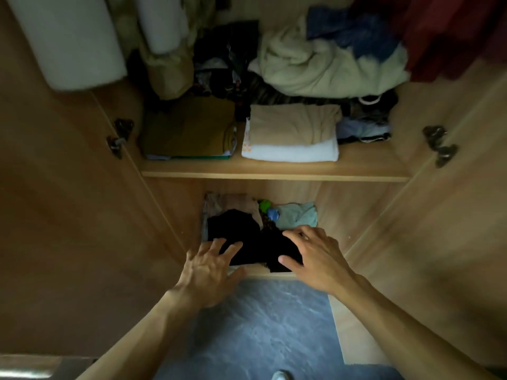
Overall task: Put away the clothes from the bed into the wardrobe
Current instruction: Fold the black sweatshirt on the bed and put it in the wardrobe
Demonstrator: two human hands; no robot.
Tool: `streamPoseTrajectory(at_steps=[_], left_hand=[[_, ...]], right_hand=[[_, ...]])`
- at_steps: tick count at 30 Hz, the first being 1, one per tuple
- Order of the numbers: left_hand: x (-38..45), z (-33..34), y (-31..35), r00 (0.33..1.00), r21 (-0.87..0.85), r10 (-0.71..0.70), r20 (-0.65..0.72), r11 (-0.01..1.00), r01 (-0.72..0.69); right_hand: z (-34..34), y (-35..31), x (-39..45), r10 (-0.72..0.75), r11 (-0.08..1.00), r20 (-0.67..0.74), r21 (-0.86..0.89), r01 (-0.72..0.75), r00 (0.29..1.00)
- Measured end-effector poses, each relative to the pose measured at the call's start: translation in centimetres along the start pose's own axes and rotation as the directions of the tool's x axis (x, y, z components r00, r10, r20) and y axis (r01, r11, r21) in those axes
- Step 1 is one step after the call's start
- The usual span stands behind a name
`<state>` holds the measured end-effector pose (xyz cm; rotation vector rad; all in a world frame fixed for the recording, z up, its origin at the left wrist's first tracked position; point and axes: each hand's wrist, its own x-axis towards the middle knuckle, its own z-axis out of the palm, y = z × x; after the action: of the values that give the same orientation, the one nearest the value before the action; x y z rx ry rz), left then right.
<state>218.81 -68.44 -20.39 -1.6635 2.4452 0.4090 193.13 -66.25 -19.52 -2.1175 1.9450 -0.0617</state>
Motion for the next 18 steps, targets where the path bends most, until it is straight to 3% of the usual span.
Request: streamPoseTrajectory(at_steps=[4,9,14,18], left_hand=[[-2.0,-2.3,0.6,0.991,0.017,0.132,0.005,0.991,-0.132],[-3.9,-3.2,1.7,0.947,0.018,0.320,-0.035,0.947,-0.320],[-5.2,-2.1,4.8,0.865,0.038,0.501,-0.021,0.865,-0.500],[-7.5,-1.1,9.4,0.765,0.000,0.644,0.018,0.765,-0.644]], right_hand=[[-1.2,-0.6,-5.4,0.170,0.979,-0.047,0.121,-0.163,0.984],[-1.4,-2.2,-11.8,0.317,0.948,-0.071,0.055,-0.314,0.946],[-1.3,-4.3,-20.0,0.507,0.862,-0.053,0.042,-0.506,0.860],[-1.4,-5.4,-27.6,0.649,0.760,-0.130,0.080,-0.645,0.749]])
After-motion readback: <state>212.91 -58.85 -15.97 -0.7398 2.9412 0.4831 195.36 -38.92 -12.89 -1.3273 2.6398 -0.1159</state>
